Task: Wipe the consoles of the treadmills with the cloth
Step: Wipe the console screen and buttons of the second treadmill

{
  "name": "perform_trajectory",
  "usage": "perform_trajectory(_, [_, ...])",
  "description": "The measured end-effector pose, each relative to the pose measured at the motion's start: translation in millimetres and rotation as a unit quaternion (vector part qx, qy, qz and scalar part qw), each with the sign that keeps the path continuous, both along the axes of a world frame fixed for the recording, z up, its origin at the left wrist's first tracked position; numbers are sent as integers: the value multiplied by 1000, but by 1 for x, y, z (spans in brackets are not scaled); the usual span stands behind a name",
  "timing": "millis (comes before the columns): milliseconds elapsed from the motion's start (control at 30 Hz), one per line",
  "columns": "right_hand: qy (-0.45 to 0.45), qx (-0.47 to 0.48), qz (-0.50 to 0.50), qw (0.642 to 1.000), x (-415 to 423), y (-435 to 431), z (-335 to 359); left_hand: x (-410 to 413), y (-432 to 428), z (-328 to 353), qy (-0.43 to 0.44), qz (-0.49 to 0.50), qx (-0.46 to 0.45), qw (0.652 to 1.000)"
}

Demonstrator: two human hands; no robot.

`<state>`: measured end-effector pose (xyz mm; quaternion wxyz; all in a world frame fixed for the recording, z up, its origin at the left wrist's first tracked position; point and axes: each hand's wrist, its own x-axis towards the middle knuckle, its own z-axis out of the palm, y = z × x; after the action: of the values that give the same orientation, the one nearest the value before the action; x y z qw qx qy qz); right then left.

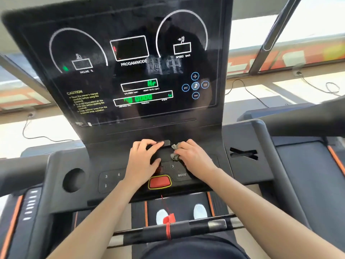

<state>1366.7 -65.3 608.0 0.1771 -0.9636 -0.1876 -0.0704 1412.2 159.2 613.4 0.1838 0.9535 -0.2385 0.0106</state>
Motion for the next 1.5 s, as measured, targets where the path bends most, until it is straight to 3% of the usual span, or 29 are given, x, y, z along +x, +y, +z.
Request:
perform_trajectory(133, [-1,19,21,1000,3,-24,12,1,0,-4,-7,6,-20,1000])
perform_trajectory(267, [44,41,-93,994,-13,-68,16,-3,-2,-9,-11,18,-47,999])
perform_trajectory(367, [35,54,-117,991,-18,-63,14,-5,-3,-10,-4,20,-56,998])
perform_trajectory(700, [29,73,40,996,9,11,14,-5,12,-5,-11,19,-48,999])
perform_trajectory(967, [44,77,-31,996,-12,-22,10,-6,8,-3,-3,50,-76,996])
perform_trajectory(1167, [54,82,59,993,-7,17,10,-4,7,-6,-11,67,-94,993])
perform_trajectory(1500, [73,71,54,993,-75,-34,9,-10,3,-12,-8,80,-111,991])
